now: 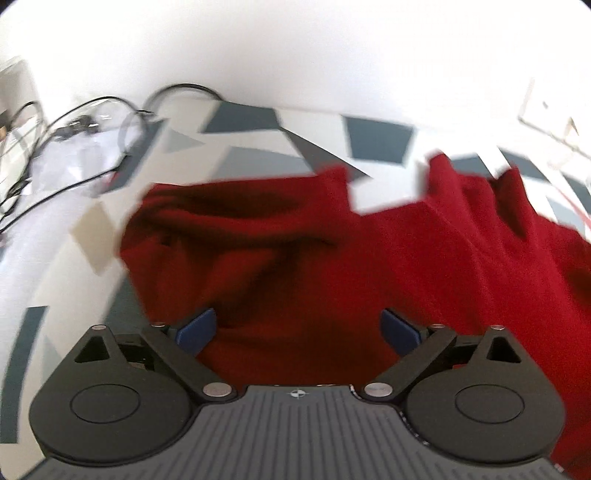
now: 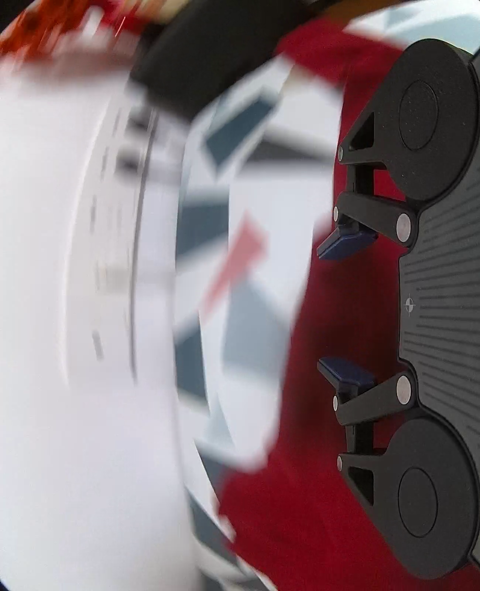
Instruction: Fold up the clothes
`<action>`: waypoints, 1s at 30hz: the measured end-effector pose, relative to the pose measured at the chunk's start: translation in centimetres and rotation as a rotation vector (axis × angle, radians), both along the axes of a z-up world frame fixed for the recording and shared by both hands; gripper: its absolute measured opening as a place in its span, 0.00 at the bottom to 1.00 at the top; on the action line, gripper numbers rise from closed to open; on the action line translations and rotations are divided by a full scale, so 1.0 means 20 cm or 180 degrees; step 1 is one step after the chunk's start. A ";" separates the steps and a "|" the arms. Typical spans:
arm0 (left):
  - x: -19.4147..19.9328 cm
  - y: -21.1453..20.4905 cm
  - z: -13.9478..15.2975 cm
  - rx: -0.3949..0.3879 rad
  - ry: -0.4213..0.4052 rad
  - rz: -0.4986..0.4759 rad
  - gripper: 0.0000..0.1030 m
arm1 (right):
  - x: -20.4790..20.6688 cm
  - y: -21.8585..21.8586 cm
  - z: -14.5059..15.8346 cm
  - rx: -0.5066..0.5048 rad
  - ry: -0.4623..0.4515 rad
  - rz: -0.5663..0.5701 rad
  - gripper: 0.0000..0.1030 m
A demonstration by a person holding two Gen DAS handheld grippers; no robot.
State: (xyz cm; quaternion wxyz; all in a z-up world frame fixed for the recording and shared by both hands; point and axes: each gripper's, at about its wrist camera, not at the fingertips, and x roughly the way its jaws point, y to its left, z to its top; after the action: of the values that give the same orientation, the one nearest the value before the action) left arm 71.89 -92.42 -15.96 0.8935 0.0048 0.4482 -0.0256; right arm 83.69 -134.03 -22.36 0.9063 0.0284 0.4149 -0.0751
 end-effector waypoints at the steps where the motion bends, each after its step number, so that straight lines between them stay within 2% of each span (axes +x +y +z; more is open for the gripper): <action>1: 0.01 0.05 0.01 0.0012 0.0000 0.0127 0.95 | 0.03 0.05 -0.02 0.0023 0.0063 0.0112 0.54; 3: 0.02 0.15 0.02 -0.0009 -0.0024 0.0434 0.95 | 0.07 0.08 -0.06 -0.0009 0.0133 0.0147 0.54; 5: 0.03 0.24 0.00 -0.0050 0.0003 0.0621 0.95 | 0.08 0.03 -0.11 0.0085 0.0201 -0.0009 0.57; 7: 0.06 0.29 -0.04 -0.0052 0.0119 0.0730 0.95 | 0.08 -0.08 -0.13 0.0238 0.0119 -0.0360 0.57; 10: 0.09 0.33 -0.09 -0.0245 0.0154 0.0772 0.95 | 0.12 -0.16 -0.13 0.0294 0.0143 -0.0838 0.56; 11: 0.10 0.33 -0.10 -0.0305 0.0129 0.0743 0.89 | 0.13 -0.16 -0.12 0.0364 0.0161 -0.0911 0.56; 13: 0.10 0.31 -0.09 -0.0382 -0.0016 0.0610 0.60 | 0.16 -0.13 -0.10 0.0436 0.0177 -0.0926 0.54; 14: 0.09 0.31 -0.07 -0.0409 -0.0066 0.0535 0.35 | 0.17 -0.10 -0.08 0.0436 0.0160 -0.0871 0.55; 15: 0.08 0.30 -0.05 -0.0385 -0.0081 0.0521 0.18 | 0.17 -0.07 -0.05 0.0413 0.0132 -0.0791 0.55; 16: 0.07 0.30 -0.02 -0.0327 -0.0104 0.0539 0.16 | 0.18 -0.03 -0.03 0.0380 0.0097 -0.0693 0.59; 19: 0.02 0.37 -0.03 -0.0292 -0.0056 0.0759 0.15 | 0.23 0.09 0.02 0.0297 -0.0008 -0.0322 0.71; 21: -0.03 0.41 -0.05 -0.0243 -0.0002 0.0879 0.15 | 0.26 0.16 0.03 0.0248 -0.0014 -0.0123 0.72; 23: -0.07 0.40 -0.05 -0.0036 -0.0037 0.0831 0.16 | 0.30 0.20 0.02 0.0237 -0.0009 0.0012 0.71; 25: -0.05 0.39 -0.04 0.0062 0.0022 0.0800 0.23 | 0.34 0.23 -0.01 0.0199 0.0020 0.0141 0.70; 28: -0.01 0.36 0.00 0.0094 0.0006 0.0745 0.39 | 0.40 0.25 -0.07 0.0051 0.0084 0.0276 0.55; 29: 0.00 0.34 0.02 0.0079 -0.0036 0.0696 0.49 | 0.40 0.24 -0.07 0.0001 0.0019 0.0268 0.45; 30: 0.01 0.32 0.02 0.0075 -0.0065 0.0636 0.59 | 0.41 0.22 -0.08 -0.0069 -0.0010 0.0227 0.44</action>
State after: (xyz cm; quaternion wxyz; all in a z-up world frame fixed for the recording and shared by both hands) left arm 72.14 -85.95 -15.49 0.8961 -0.0292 0.4376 0.0689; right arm 91.89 -129.55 -23.86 0.9093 0.0039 0.4134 -0.0472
